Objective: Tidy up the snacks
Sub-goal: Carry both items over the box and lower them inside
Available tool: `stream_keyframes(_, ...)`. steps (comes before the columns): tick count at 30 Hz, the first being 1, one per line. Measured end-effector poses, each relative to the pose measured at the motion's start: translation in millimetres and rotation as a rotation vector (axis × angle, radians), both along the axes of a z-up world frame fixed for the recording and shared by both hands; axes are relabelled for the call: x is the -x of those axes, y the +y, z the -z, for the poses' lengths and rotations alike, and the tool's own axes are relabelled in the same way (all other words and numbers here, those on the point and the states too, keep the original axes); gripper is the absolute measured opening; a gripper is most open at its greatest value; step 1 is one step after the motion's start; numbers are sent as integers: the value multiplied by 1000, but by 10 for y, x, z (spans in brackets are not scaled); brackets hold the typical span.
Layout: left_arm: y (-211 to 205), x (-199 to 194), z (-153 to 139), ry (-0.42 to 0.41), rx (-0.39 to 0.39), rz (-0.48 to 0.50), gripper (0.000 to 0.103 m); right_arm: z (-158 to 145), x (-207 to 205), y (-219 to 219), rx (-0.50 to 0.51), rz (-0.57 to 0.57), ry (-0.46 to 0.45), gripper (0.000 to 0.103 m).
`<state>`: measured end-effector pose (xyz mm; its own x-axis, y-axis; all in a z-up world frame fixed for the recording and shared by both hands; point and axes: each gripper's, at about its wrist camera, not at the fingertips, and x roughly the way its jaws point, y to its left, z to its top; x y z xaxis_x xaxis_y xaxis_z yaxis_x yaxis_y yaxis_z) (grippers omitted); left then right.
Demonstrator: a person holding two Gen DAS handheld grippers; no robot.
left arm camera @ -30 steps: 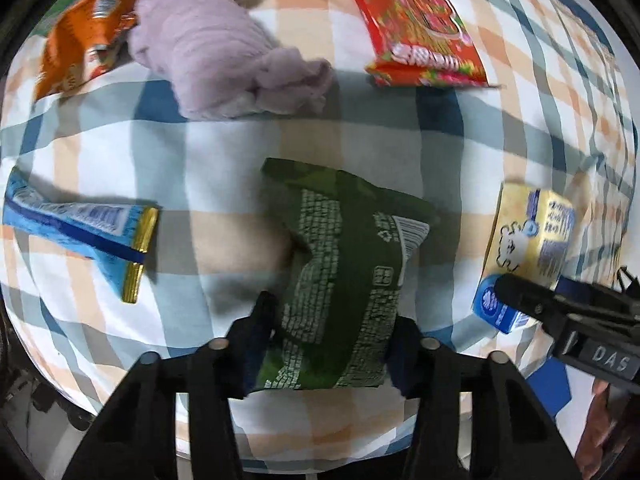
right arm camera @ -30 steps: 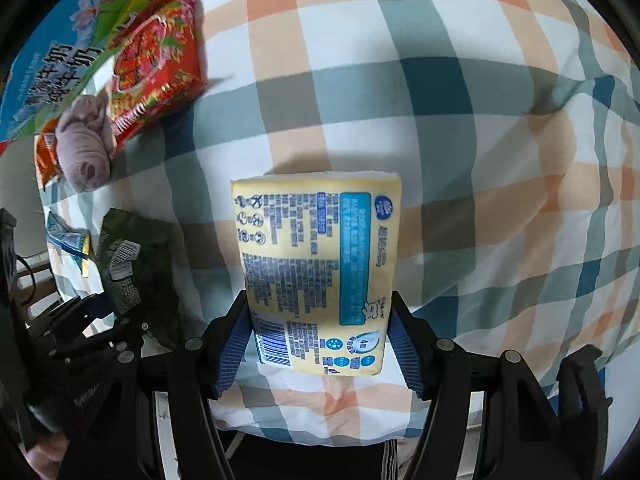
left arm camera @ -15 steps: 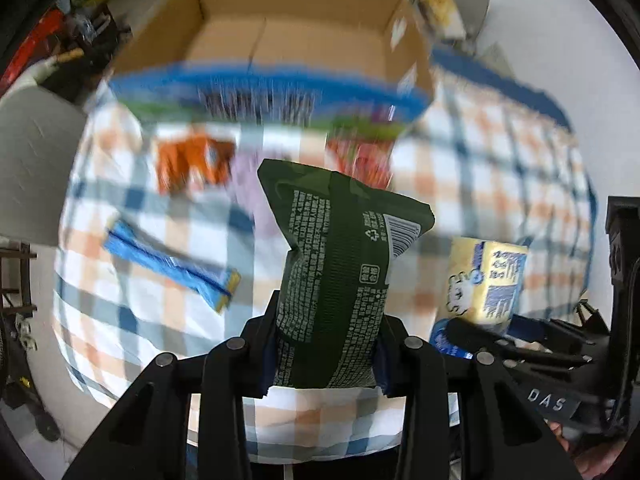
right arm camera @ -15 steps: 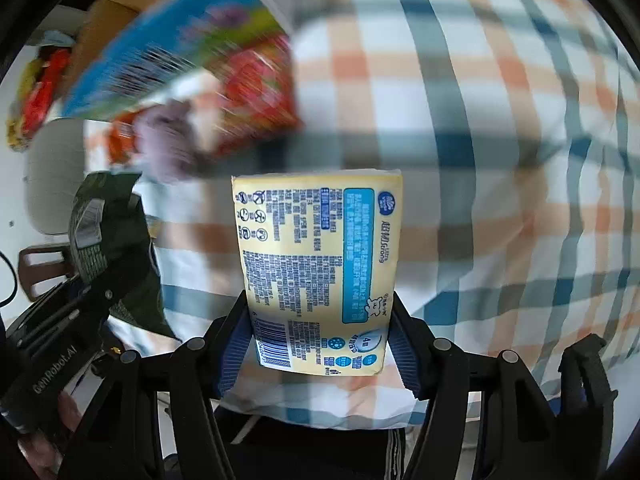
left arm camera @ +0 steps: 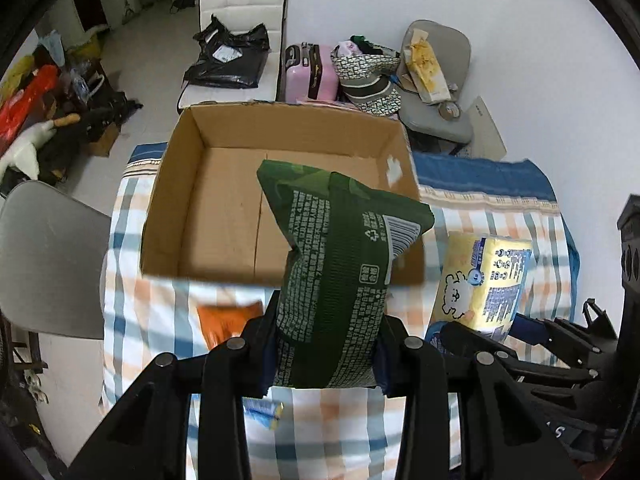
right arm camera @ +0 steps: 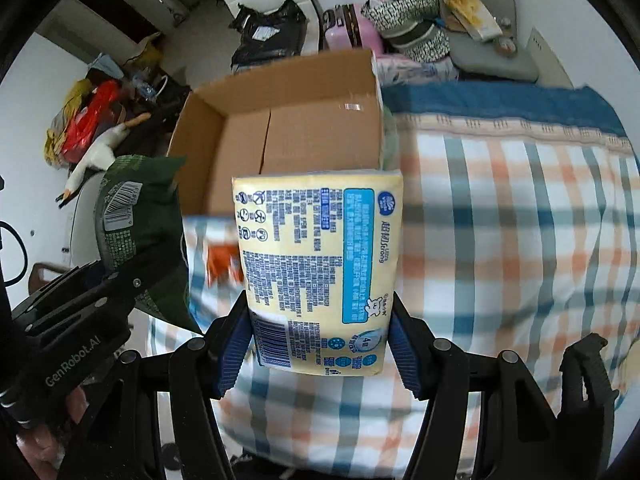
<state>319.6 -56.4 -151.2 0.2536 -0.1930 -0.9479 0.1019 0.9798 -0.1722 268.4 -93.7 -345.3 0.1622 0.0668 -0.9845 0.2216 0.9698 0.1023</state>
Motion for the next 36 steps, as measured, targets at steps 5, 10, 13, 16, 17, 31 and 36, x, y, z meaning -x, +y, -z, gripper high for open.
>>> stream_keyframes(5, 145, -725, 337, 108, 47, -24, 34, -396, -768, -7, -5, 22, 23, 65)
stream_keyframes(10, 239, -1268, 841, 217, 74, -45, 34, -389, -1703, 218, 13, 30, 76, 65)
stream_keyframes(13, 275, -1528, 1146, 285, 96, -57, 34, -35, -2089, 134, 39, 34, 118, 65)
stream_keyframes(16, 271, -1716, 1381, 328, 111, -47, 34, 179, -2341, 119, 67, 28, 146, 65)
stream_keyframes(17, 261, -1769, 1444, 338, 115, -37, 34, 211, -2432, 131, 71, 27, 153, 65)
stream_keyframes(31, 110, -2115, 1897, 390, 99, 29, 38, 930, -3121, 9, 114, 11, 260, 66)
stream_keyframes(36, 114, -2110, 1857, 386, 70, 47, 53, 1037, -3198, -79, 139, 13, 272, 67)
